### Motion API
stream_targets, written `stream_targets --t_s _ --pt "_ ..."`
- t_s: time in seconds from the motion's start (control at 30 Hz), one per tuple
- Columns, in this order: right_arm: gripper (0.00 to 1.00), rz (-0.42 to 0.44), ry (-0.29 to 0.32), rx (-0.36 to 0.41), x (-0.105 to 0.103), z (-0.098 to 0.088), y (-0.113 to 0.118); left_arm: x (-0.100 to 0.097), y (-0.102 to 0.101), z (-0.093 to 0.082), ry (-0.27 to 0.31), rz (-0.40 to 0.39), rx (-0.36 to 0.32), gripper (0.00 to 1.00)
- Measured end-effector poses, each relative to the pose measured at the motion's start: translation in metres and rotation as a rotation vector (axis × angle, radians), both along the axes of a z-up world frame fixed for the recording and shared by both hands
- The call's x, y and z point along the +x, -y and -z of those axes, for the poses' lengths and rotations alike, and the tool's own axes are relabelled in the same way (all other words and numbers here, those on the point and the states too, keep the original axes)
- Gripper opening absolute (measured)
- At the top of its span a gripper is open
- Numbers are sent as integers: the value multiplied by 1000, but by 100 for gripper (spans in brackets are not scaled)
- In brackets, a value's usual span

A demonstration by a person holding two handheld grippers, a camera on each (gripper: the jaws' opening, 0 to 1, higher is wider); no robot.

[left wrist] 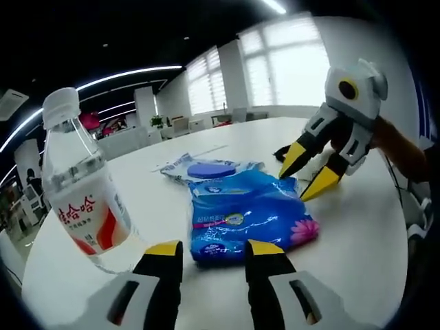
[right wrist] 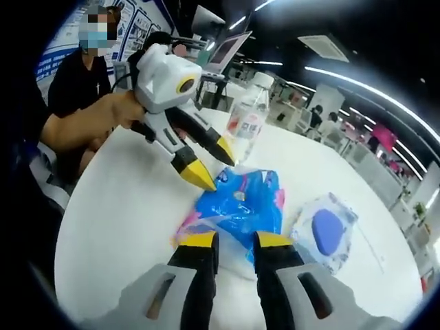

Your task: Arrange the tabletop items into an orderly group along one side of the table until the central work area is clear of visible clutter.

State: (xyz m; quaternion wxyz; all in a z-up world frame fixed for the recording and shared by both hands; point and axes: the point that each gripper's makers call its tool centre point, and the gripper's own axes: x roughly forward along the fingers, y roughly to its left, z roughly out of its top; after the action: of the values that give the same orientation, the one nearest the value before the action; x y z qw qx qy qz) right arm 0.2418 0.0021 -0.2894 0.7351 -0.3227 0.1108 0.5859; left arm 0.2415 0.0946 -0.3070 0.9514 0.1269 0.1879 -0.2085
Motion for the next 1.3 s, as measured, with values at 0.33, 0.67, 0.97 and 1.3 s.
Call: stream_targets --t_s 0.33,0.67,0.97,1.3 --pt "1 6 -2 27 0 -2 -1 1 -10 -2 30 -27 44 13" --pt "0 -5 20 13 -5 -4 -1 2 -13 -1 39 -33 56 9" --pt "0 -6 27 37 -10 -9 -1 1 -18 -4 60 -44 69 5" --pt "0 -7 39 61 -15 -14 1 -3 -18 -13 83 -38 77 3"
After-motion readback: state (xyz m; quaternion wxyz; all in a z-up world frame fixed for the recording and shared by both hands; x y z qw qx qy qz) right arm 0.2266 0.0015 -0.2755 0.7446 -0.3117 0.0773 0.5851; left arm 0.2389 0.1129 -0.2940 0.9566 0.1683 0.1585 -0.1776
